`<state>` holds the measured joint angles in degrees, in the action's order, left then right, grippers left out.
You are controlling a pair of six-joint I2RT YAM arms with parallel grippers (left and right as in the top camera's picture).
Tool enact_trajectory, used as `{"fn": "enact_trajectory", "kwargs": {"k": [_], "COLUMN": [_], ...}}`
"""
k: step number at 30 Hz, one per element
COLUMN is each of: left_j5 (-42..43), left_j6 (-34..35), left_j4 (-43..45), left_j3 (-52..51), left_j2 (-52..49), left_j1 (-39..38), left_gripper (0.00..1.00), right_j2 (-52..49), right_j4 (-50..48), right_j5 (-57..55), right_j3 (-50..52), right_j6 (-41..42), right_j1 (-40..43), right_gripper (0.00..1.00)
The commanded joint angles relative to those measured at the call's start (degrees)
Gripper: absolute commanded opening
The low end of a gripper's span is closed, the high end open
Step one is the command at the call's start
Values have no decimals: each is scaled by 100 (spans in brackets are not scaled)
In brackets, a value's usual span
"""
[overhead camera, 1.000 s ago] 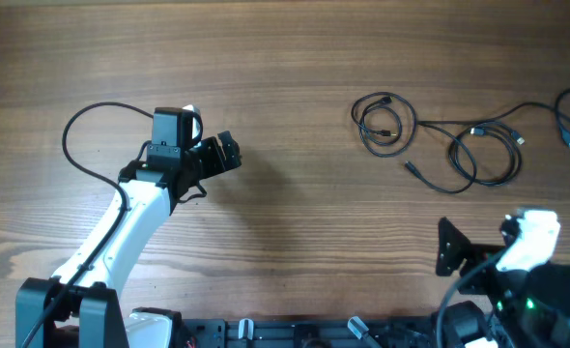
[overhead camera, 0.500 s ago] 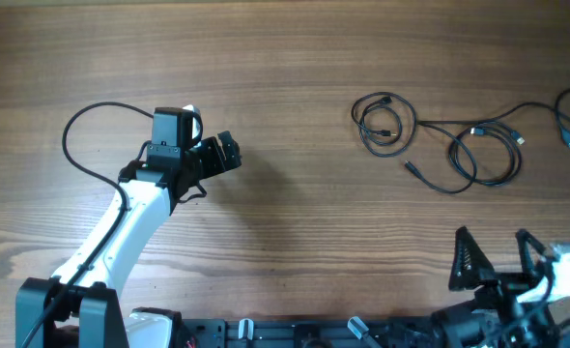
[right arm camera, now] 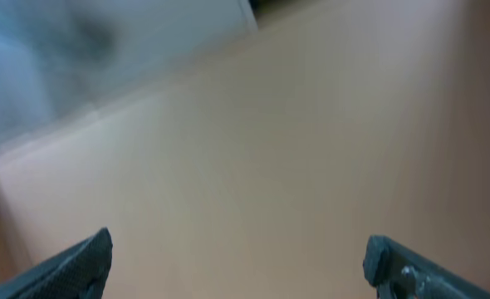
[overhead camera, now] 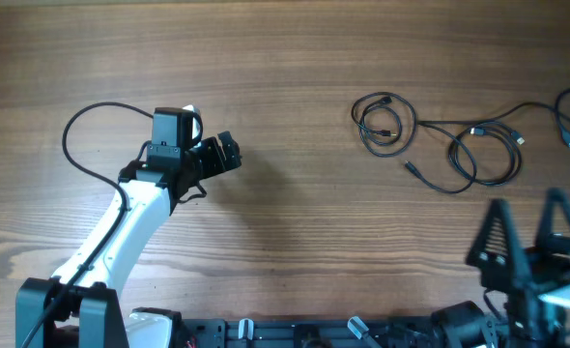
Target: Untangle cables
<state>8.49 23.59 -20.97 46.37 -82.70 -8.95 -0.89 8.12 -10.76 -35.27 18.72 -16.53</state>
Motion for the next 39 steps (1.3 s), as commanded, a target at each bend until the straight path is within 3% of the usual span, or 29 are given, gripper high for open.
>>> {"fn": "enact_trajectory", "kwargs": {"k": [1, 9, 25, 29, 39], "left_j5": [46, 46, 46, 46, 46], "left_j6": [-87, -87, -87, -87, -87], "left_j4": [-7, -7, -7, -7, -7], "left_j3": [-31, -31, -31, -31, -31], "left_j2": [-57, -57, -57, -57, -57], "left_j1": [-17, -17, -17, -17, -17], "left_gripper": [100, 100, 100, 100, 100], "right_j2": [68, 70, 72, 72, 70], "right_j4": [-824, -1598, -1624, -1005, -970], "right_j5": [-66, -66, -66, -42, -42], "right_j3": [273, 1237, 3471, 3497, 3497], "right_j6": [-55, -55, -55, -55, -57], "right_j1": [28, 22, 22, 22, 39], "right_gripper": [100, 100, 100, 100, 100]}}
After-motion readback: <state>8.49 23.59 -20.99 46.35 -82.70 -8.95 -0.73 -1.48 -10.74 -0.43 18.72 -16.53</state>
